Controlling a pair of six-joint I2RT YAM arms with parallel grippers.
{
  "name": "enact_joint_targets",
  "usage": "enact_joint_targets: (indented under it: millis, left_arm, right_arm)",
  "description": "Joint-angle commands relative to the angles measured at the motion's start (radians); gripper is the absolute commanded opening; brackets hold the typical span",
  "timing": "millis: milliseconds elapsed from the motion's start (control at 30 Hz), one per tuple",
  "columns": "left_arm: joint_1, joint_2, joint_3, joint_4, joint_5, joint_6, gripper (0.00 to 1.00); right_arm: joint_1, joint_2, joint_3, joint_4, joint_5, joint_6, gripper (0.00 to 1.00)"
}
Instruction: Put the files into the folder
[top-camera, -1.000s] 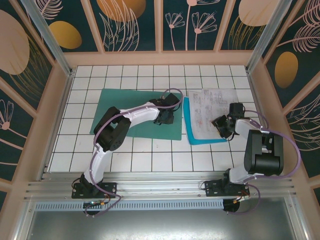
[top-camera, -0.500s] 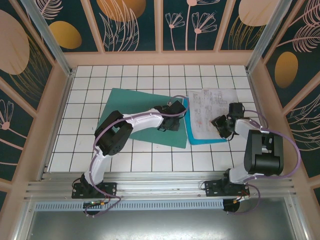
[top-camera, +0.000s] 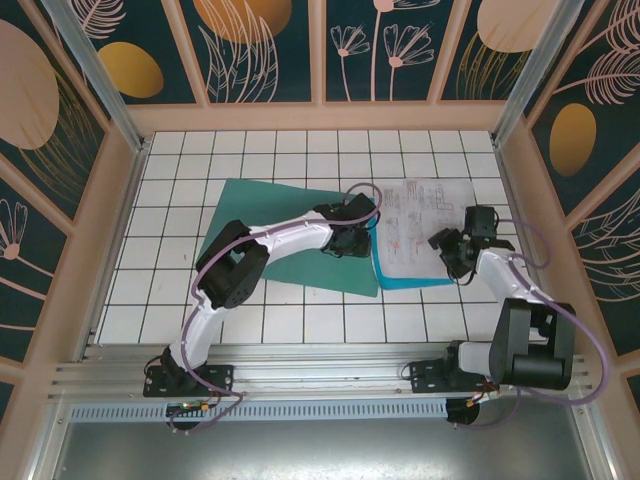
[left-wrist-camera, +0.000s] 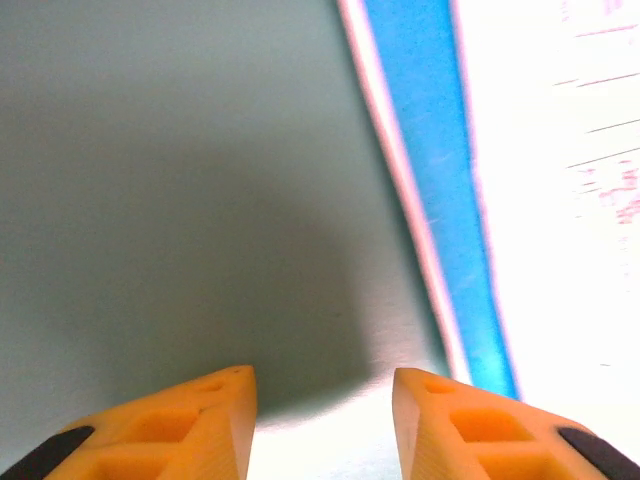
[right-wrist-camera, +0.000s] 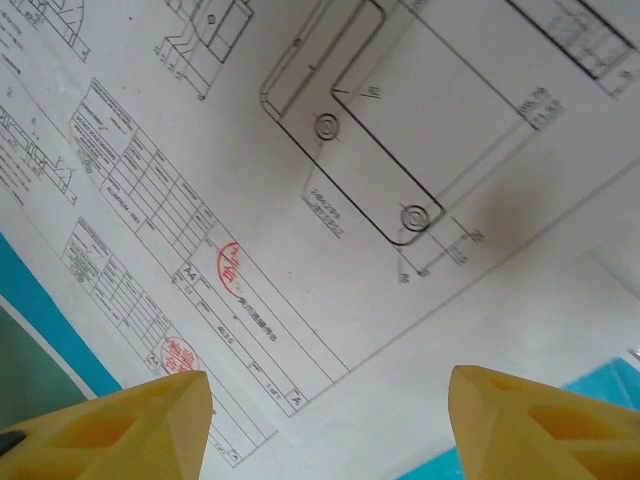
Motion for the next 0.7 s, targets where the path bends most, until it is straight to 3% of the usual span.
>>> enact_joint_targets:
  millis: [0,133,400,500,667]
  left_arm:
    - [0.018,-0.018,0.059,-0.016,0.041,-0.032,0.46]
    - [0.065,-0.109,-0.021,-0.014,0.026,-0.048,0.56]
    - [0.306,-0.299,-0.347,-0.022,-0.01,-0.02,0.55]
    - [0.363,-0.338,-0.474,0.045,-0.006,-0.019,0.54]
    - [0.379,-0.355,-0.628,0.232,0.103,-0.127,0.52]
  right_arm:
    - [-0.01,-0.012,-0.059,-0.023,0.018,0.016,0.65]
    - [-0.011,0.034,-0.078,0.027,-0.008,0.026,0.65]
    - [0.008,0.128,-0.09,0.078,-0.028,0.028,0.64]
    - [0.05,0.171,-0.077,0.076,-0.03,0.023,0.64]
    - [0.144,0.198,-0.065,0.09,-0.014,0.079,0.63]
